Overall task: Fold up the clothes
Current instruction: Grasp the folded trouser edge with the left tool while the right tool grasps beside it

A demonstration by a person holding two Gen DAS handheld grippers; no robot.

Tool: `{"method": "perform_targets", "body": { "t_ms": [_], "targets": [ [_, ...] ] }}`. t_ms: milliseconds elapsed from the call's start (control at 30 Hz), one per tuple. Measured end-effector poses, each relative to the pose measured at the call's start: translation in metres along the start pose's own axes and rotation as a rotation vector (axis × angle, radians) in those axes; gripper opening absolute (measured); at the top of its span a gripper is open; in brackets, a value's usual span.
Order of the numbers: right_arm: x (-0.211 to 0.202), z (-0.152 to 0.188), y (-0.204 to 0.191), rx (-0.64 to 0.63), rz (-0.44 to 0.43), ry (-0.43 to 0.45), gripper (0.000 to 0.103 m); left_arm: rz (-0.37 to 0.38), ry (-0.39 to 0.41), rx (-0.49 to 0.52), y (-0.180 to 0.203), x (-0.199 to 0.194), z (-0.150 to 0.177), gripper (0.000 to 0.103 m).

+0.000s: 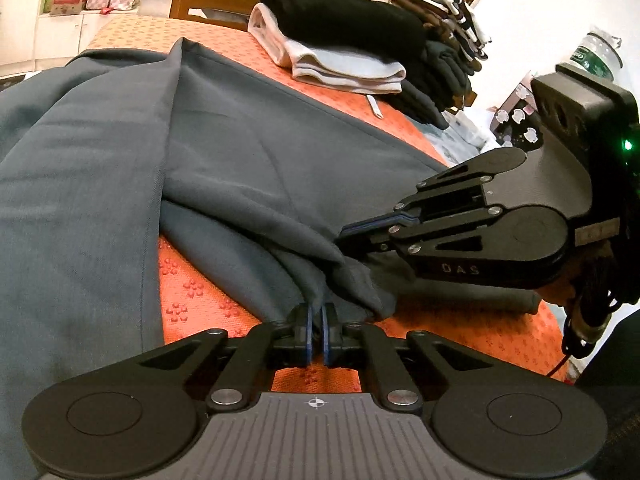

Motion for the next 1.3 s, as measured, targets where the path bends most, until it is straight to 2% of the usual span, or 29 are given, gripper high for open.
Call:
{"method": "perform_targets", "body": {
  "t_ms": [100,200,333,500,767,833,1133,1233,1300],
  "targets": [
    [-0.008,0.000,0.012,0.046,0.027,0.029,0.001,0.005,0.000,-0.010,-0.001,-0.001,0.001,0.007],
    [-0.028,-0.002,0.030,0.141,-0.069,0.071,0.002,0.011,-0.003,-0.020,-0.001,0.000,0.000,0.007],
    [-0.046,0.013,0.078,0.241,0.006,0.074,0.004,0.024,-0.010,-0.027,-0.003,0.001,-0.001,0.007],
    [-0.050,0.039,0.133,0.341,0.090,0.041,0.031,0.031,-0.019,-0.028,-0.005,0.001,-0.001,0.008],
    [-0.039,0.064,0.178,0.385,0.146,0.006,0.035,0.039,-0.018,-0.028,-0.001,0.001,-0.012,0.010],
    [-0.035,0.061,0.182,0.357,0.156,0.008,0.038,0.047,-0.017,-0.038,-0.001,0.003,-0.016,0.010],
    [-0.012,0.021,0.179,0.154,0.145,0.017,0.038,0.044,-0.034,-0.076,-0.006,0.012,-0.016,0.012],
    [-0.003,0.019,0.181,0.129,0.116,0.003,0.037,0.044,-0.031,-0.081,-0.006,0.012,-0.015,0.012],
    [-0.001,0.018,0.181,0.135,0.087,0.008,0.031,0.042,-0.030,-0.082,-0.006,0.013,-0.015,0.011]
  ]
}}
Point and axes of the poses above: each gripper's, at about its wrist camera, not at the fingertips, and x roughly the way its jaws point, y to its right, z to its underside, the point moved 8 cm from there along x, roughly the way its jaws point, and after that the axes turned 11 degrees about -y, right-handed, at the moved point
